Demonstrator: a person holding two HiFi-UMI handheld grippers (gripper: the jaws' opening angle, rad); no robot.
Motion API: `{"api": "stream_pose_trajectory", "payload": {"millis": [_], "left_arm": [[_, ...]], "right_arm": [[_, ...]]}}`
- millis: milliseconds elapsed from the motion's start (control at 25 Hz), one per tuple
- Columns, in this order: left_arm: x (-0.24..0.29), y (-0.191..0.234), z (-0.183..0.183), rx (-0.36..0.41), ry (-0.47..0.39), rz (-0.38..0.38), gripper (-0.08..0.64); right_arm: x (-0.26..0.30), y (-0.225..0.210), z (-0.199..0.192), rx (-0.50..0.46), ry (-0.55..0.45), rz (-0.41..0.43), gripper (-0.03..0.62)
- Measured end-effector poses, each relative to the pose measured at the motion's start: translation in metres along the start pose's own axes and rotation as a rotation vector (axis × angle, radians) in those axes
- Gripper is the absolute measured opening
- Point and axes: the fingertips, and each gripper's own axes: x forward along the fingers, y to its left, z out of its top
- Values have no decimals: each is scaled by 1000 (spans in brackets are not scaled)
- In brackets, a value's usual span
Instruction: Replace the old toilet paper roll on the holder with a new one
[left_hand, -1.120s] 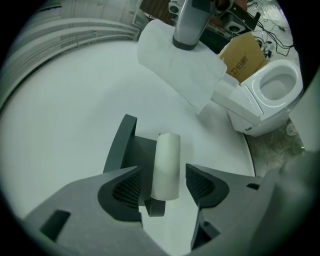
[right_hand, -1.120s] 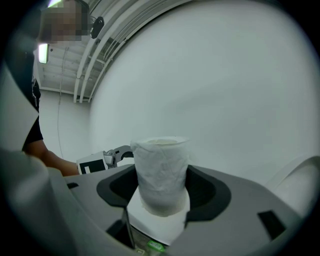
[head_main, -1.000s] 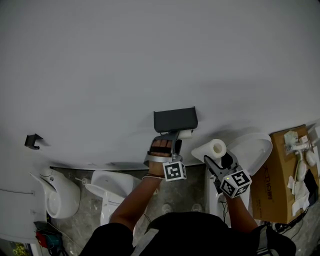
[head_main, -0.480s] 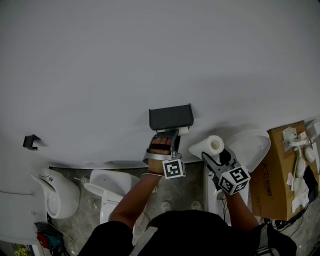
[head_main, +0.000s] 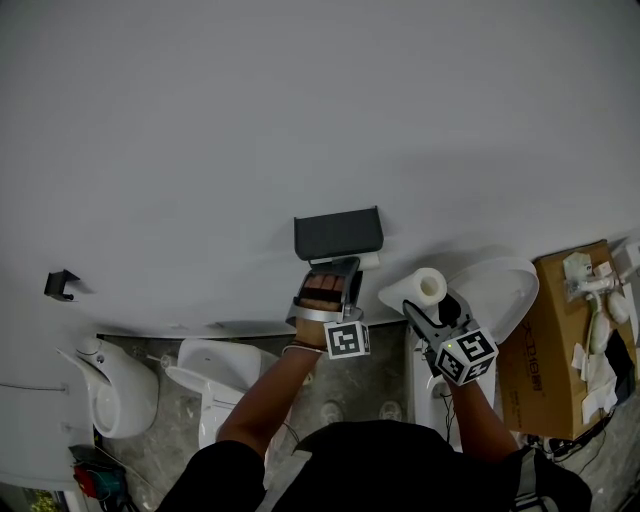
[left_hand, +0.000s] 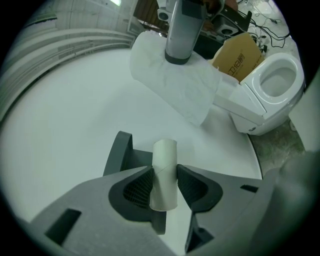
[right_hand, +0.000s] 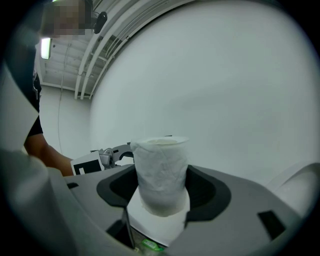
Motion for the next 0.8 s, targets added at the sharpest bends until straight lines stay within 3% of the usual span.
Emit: {"api": "stream_pose_trajectory", "payload": {"millis": [360, 800], "left_arm": [[14, -3, 29, 41, -44, -1, 155], [34, -10, 76, 101, -87, -6, 155]], "right_arm": [[-15, -15, 1, 18, -16, -46, 285], [-66, -54, 4, 21, -32, -176, 285]]}}
